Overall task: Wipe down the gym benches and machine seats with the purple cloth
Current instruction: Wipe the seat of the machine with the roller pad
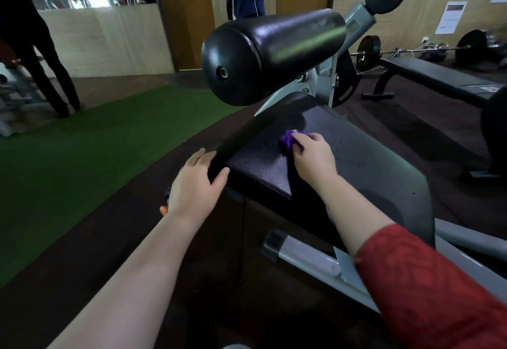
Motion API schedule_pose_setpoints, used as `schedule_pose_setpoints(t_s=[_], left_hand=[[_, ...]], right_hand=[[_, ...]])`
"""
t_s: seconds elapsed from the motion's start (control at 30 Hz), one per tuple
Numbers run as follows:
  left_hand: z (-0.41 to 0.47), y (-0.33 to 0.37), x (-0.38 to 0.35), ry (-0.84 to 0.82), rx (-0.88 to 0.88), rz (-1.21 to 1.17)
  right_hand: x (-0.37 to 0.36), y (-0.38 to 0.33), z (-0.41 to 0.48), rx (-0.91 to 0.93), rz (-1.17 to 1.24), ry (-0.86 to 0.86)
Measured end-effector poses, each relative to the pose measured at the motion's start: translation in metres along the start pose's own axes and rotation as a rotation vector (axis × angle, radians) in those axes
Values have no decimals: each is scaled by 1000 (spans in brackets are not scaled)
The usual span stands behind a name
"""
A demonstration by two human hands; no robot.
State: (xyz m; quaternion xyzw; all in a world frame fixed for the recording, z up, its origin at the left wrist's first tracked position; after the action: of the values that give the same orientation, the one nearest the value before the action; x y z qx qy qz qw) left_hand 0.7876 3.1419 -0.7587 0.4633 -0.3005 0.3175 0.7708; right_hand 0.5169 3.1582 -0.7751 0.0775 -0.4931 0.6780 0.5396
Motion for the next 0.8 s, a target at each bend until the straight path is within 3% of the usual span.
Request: schedule_pose_setpoints(t_s=[0.2,0.37,0.43,0.6,0.8], left_hand=[[-5,-15,10,-56,21,-34],[-5,-18,14,-57,53,-55],[-5,-17,12,-46,62,-73],[-6,-17,9,-41,88,-81],[-1,-19,12,-93,101,-43]], right_hand=[[-45,-97,15,374,5,-161],[-22,-89,-29,652,133,-210],[-12,-72,-36,646,139,-169],[-30,-82,-7,307,26,-71],[-39,-97,1,534,33,-274]])
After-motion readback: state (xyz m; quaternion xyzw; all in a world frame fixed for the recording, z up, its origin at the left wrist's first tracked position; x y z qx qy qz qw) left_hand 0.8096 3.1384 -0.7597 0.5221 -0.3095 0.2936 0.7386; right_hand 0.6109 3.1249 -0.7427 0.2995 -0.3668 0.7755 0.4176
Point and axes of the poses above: each hand's wrist, its own z-axis towards the middle knuckle, its own x-axis out of the back of the hand, y = z × x, the point moved 4 cm from there along z, towards the middle knuckle, and after that the axes turned 7 degrees about x, right-handed, at the moved point
